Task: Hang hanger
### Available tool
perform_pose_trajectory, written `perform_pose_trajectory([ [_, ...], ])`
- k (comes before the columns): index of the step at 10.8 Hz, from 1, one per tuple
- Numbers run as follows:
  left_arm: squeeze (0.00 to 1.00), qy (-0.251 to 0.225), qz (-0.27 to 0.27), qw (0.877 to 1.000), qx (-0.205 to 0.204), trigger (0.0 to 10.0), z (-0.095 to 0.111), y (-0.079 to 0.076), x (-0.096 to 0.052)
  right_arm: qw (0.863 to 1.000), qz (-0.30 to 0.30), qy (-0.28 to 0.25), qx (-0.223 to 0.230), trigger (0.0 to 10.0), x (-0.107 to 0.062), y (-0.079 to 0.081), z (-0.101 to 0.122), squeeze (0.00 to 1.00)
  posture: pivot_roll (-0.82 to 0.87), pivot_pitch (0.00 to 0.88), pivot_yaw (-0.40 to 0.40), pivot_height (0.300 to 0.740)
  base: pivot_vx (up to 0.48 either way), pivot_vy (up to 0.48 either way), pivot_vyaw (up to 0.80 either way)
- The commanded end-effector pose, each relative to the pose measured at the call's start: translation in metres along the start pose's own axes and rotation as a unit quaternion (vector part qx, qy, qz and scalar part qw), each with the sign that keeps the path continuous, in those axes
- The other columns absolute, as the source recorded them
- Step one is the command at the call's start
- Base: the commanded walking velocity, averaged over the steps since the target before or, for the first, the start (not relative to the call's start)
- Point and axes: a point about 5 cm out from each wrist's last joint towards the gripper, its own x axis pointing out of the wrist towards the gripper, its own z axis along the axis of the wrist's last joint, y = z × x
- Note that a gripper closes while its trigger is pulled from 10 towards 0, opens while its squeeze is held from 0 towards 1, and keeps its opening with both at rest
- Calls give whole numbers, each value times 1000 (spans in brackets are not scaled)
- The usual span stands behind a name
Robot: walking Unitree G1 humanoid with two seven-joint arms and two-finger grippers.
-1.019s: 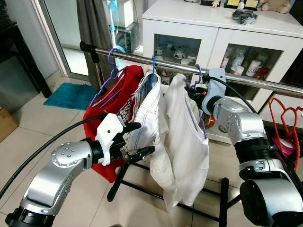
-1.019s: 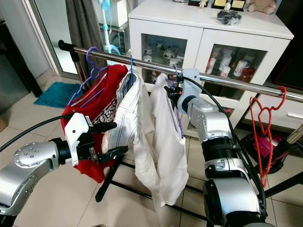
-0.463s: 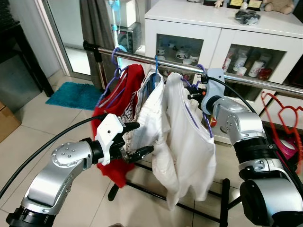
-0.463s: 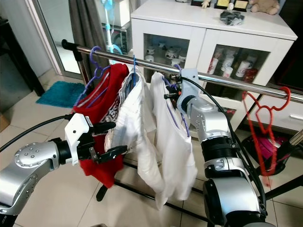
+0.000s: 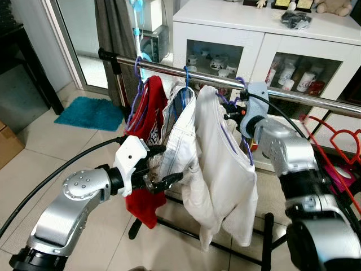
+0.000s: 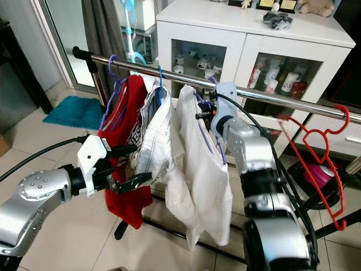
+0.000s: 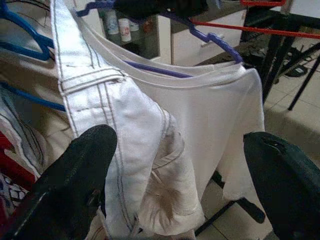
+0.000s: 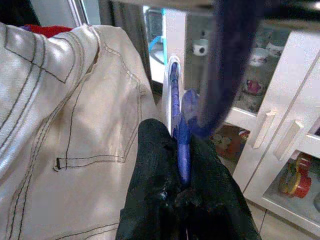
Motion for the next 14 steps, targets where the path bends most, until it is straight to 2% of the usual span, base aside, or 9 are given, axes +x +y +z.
perform_pose_trajectory([
  [1,196,-7,12,1000,6,10000,3,2,2,1000,2,-23,3,0,-4,1,11,0,-97,0,-6,740,0,0,0],
  [2,192,-11,21,1000,6,10000,4,3,4,999,2,-33,-3,0,-7,1,14,0,-97,0,-6,740,0,0,0],
  [3,188,-16,59,998,-2,10000,5,8,11,998,-15,-66,-6,0,-17,-1,20,0,-100,0,-8,740,0,0,0],
  [4,176,-21,75,997,0,10000,7,9,14,997,-8,-73,-1,0,-22,1,20,0,-98,0,-7,740,0,0,0],
  [6,27,-44,117,992,-8,10000,10,11,18,992,-7,-129,14,0,-38,11,21,0,-106,0,-2,740,0,0,0],
  [8,0,-44,136,989,-21,10000,7,12,22,991,-5,-130,17,0,-53,20,8,0,-105,0,4,740,0,0,0],
  [10,0,-42,143,989,-25,10000,7,11,19,993,10,-116,26,0,-67,29,-18,0,-105,0,-3,740,0,0,0],
  [11,0,-34,147,988,-24,10000,3,13,18,994,-8,-104,39,0,-75,30,-32,0,-107,0,-4,740,-247,0,0],
  [14,0,-29,140,989,-22,10000,2,11,19,995,-28,-94,37,0,-82,30,-42,0,-106,0,4,740,-301,0,0],
])
